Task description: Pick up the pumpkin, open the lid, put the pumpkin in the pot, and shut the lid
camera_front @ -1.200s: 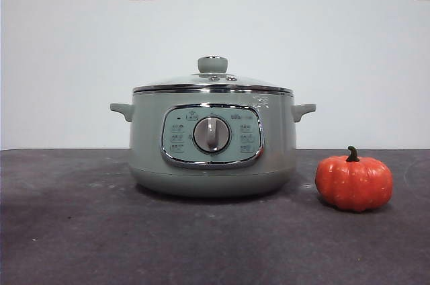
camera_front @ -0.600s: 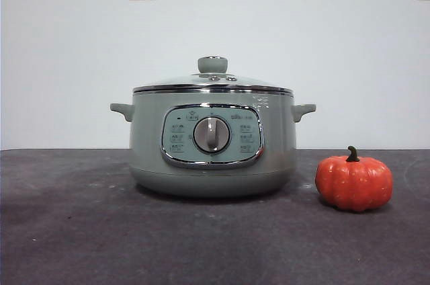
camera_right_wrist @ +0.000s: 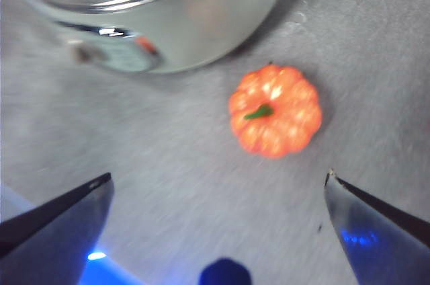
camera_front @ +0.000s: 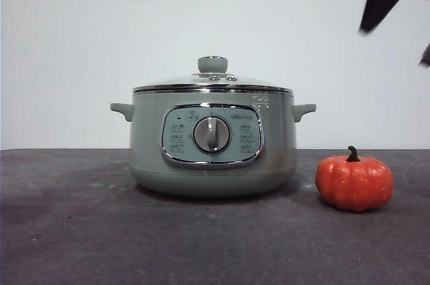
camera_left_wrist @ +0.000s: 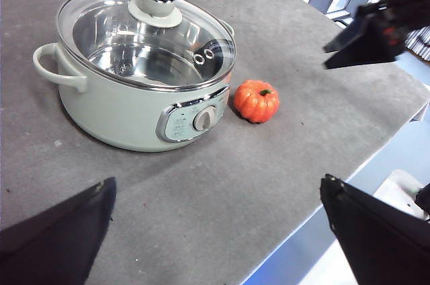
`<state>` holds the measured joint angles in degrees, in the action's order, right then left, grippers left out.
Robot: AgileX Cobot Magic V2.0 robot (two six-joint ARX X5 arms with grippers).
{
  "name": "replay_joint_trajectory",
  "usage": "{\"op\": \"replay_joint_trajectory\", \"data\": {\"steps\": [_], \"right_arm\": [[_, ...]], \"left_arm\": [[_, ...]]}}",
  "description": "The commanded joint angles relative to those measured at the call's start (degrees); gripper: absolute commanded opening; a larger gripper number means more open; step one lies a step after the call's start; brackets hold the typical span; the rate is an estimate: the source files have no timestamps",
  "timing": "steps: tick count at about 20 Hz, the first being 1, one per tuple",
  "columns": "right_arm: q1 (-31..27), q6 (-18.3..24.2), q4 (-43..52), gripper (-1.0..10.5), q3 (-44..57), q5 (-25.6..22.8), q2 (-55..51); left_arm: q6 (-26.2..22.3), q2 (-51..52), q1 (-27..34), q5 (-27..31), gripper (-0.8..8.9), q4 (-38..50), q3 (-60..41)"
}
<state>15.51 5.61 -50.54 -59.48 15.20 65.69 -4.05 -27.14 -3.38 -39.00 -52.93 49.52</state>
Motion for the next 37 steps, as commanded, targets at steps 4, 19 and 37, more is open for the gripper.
{"op": "replay_joint_trajectory", "data": {"steps": [4,19,37], "right_arm": [[2.03,1.64,6.54,7.2,-0.09,-5.35,11.17],[2.62,2.01,16.7,7.2,-0.09,-7.61,28.76],[2.56,-1.73,12.37,-0.1,-0.09,-7.69,18.12]], "left_arm": [[-0.46,0.11,0.02,-0.13,7.86,0.15,0.15],[-0.46,0.11,0.02,-0.07,7.86,0.15,0.15],[-0.22,-1.84,-0.04,2.58,7.85,2.51,0.57]]}}
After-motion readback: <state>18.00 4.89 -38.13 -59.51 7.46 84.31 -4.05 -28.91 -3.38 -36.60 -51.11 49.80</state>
